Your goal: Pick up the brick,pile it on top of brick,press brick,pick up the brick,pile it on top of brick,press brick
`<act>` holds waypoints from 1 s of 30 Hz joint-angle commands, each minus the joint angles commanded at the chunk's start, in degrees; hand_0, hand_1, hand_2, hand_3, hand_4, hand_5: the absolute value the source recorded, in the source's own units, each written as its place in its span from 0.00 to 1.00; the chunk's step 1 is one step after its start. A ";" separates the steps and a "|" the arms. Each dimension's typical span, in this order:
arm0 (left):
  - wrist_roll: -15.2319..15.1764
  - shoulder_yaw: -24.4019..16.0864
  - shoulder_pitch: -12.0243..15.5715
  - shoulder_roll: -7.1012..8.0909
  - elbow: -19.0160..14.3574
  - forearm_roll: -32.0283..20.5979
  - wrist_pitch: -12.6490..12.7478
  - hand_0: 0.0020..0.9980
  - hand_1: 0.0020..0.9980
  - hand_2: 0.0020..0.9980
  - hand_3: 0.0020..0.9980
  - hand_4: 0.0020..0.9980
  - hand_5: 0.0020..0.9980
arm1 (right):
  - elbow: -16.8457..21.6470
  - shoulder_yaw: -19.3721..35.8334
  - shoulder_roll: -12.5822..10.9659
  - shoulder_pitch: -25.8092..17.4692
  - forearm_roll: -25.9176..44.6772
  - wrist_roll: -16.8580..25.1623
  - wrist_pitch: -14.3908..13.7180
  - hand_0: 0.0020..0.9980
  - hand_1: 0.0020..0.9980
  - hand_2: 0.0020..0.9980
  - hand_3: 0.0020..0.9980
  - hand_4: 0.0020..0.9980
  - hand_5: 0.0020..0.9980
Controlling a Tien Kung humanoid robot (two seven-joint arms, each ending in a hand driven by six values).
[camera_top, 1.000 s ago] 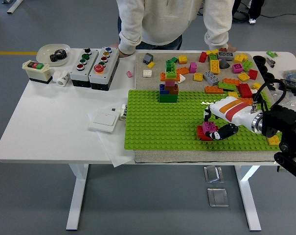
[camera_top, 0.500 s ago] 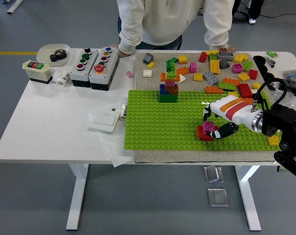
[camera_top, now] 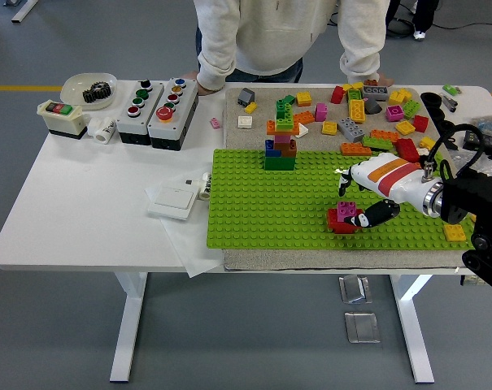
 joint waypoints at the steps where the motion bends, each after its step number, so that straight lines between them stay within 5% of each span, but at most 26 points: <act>1: -0.02 -0.02 -0.03 0.00 0.00 0.01 0.01 0.78 0.72 0.68 0.56 0.59 0.61 | 0.73 0.42 -0.27 -0.44 0.00 -0.27 -0.17 0.50 0.57 0.72 0.76 0.92 0.40; 8: -0.01 -0.32 -0.11 -0.01 0.00 0.27 0.03 0.78 0.72 0.68 0.56 0.59 0.61 | 4.56 1.61 -2.51 -3.34 1.95 0.02 -5.11 0.54 0.61 0.76 0.83 0.93 0.40; 9: 0.02 -0.47 -0.07 -0.05 0.00 0.37 0.07 0.78 0.71 0.68 0.57 0.59 0.61 | 5.20 1.93 -3.08 -4.10 3.01 0.52 -6.24 0.64 0.65 0.75 0.71 0.88 0.41; 12: 0.11 -0.90 0.00 -0.10 0.00 1.06 0.01 0.78 0.71 0.68 0.57 0.59 0.61 | 6.49 2.70 -4.32 -5.70 5.27 1.80 -8.09 0.64 0.65 0.75 0.71 0.88 0.41; 14: 0.15 -1.15 0.09 -0.12 0.00 1.44 -0.02 0.78 0.71 0.68 0.57 0.59 0.61 | 7.17 3.13 -4.93 -6.53 6.41 2.44 -8.57 0.64 0.65 0.75 0.71 0.88 0.41; 15: 0.18 -1.36 0.19 -0.16 0.00 1.66 0.01 0.78 0.72 0.68 0.56 0.59 0.61 | 7.74 3.30 -5.40 -7.16 7.17 2.92 -8.84 0.69 0.67 0.73 0.62 0.84 0.42; 30: 0.30 -1.87 0.61 -0.16 0.00 2.76 -0.08 0.78 0.72 0.68 0.56 0.59 0.61 | 7.88 2.02 -5.56 -8.41 6.58 3.14 -8.00 0.72 0.68 0.73 0.59 0.83 0.42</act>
